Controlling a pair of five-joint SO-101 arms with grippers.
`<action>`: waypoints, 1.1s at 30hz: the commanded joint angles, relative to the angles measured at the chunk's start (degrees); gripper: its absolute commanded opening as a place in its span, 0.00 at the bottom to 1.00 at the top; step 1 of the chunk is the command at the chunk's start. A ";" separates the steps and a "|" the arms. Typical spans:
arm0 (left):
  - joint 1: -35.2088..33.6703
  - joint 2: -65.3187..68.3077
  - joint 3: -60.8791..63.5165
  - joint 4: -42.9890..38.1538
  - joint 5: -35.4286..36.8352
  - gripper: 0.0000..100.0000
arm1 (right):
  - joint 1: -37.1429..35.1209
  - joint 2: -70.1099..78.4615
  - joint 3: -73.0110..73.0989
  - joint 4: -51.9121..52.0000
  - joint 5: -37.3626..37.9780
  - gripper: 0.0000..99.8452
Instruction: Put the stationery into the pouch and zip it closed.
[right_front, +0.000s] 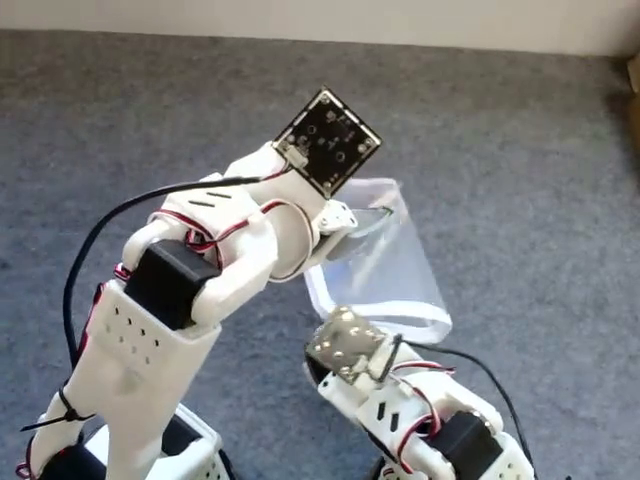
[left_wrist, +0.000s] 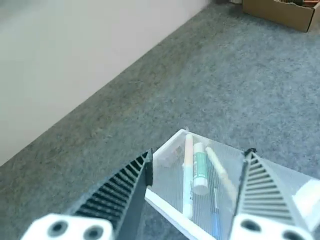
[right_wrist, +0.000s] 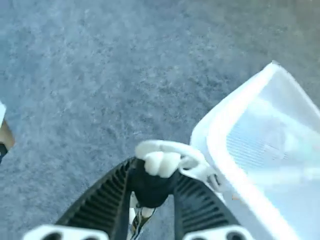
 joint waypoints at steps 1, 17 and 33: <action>-1.27 -1.54 -6.29 5.80 0.35 0.27 | 2.51 -0.22 -4.70 -0.48 0.44 0.00; -1.63 -14.37 0.57 20.13 -17.49 0.27 | 9.63 -0.22 -20.97 7.69 0.26 0.00; -1.10 -29.05 28.44 9.05 -19.60 0.27 | 14.20 -0.22 -23.87 6.99 0.26 0.00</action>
